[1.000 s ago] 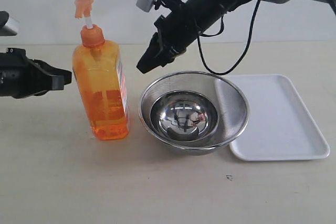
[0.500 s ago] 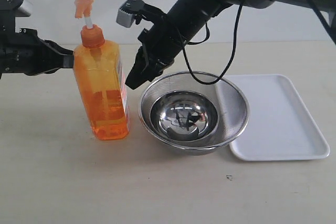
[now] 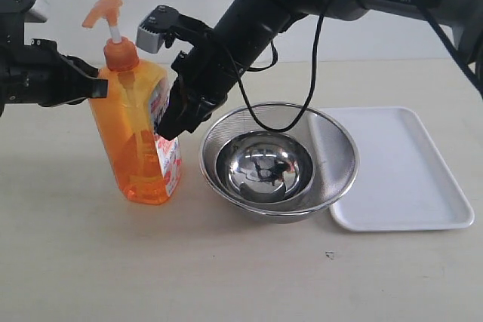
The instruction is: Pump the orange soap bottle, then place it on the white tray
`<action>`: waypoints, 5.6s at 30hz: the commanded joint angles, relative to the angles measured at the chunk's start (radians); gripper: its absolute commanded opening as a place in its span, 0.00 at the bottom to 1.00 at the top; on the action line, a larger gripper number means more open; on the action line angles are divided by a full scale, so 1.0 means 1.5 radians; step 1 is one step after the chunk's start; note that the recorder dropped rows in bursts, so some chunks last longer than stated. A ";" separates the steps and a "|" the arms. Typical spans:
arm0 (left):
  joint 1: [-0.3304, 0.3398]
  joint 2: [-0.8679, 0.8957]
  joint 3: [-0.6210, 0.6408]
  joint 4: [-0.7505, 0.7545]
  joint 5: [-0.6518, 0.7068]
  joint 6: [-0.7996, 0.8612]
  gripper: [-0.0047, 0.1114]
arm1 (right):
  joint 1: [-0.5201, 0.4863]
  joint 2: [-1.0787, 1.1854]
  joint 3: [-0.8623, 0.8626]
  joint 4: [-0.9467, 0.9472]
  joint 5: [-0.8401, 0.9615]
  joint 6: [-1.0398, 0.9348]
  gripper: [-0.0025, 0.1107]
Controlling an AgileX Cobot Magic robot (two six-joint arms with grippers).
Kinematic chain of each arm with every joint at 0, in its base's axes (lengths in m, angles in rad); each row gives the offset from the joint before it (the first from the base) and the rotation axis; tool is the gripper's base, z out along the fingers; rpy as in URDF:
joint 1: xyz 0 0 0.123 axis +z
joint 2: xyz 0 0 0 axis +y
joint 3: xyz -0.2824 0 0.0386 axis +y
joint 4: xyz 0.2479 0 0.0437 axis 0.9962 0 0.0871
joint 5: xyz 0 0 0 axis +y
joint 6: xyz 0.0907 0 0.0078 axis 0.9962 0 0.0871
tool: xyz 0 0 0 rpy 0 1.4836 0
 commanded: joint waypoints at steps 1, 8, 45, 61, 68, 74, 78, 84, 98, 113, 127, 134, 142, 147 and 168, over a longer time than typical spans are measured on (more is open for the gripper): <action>-0.001 0.004 -0.014 -0.003 0.026 0.014 0.08 | 0.002 -0.001 -0.003 0.004 -0.002 0.009 0.02; -0.001 0.012 -0.030 -0.003 0.031 0.014 0.08 | 0.013 -0.001 -0.003 0.004 -0.004 0.010 0.02; -0.001 -0.489 0.315 -0.003 0.090 -0.097 0.38 | -0.120 -0.052 -0.003 -0.092 -0.066 0.033 0.02; -0.001 -0.488 0.323 0.031 0.060 -0.092 0.98 | -0.120 -0.052 -0.003 -0.092 -0.075 0.033 0.02; -0.001 -0.481 0.373 -0.003 0.002 0.026 0.98 | -0.120 -0.052 -0.003 -0.092 -0.104 0.033 0.02; -0.001 -0.420 0.384 -0.003 0.037 0.047 0.98 | -0.120 -0.052 -0.003 -0.091 -0.123 0.033 0.02; -0.001 -0.361 0.367 -0.003 0.030 0.049 0.98 | -0.120 -0.052 -0.003 -0.091 -0.126 0.033 0.02; -0.001 -0.258 0.293 -0.003 0.044 0.076 0.98 | -0.120 -0.052 -0.003 -0.091 -0.128 0.033 0.02; -0.044 -0.060 0.134 -0.003 0.071 0.101 0.98 | -0.120 -0.052 -0.003 -0.089 -0.133 0.033 0.02; -0.048 -0.030 0.093 -0.003 0.102 0.101 0.98 | -0.117 -0.052 -0.003 -0.050 -0.117 0.015 0.02; -0.048 -0.030 0.093 -0.003 0.096 0.101 0.98 | -0.052 -0.052 -0.003 -0.044 -0.078 -0.010 0.02; -0.048 -0.029 0.093 -0.003 0.082 0.101 0.98 | -0.026 -0.052 -0.003 -0.046 -0.145 -0.023 0.02; -0.048 -0.029 0.093 -0.003 0.076 0.101 0.98 | -0.026 -0.052 -0.003 -0.043 -0.159 -0.034 0.02; -0.048 -0.029 0.093 -0.003 0.076 0.101 0.98 | -0.026 -0.052 -0.003 -0.039 -0.120 -0.050 0.02; -0.048 -0.029 0.093 -0.003 0.008 0.101 0.98 | -0.015 -0.052 -0.003 -0.039 -0.060 -0.069 0.02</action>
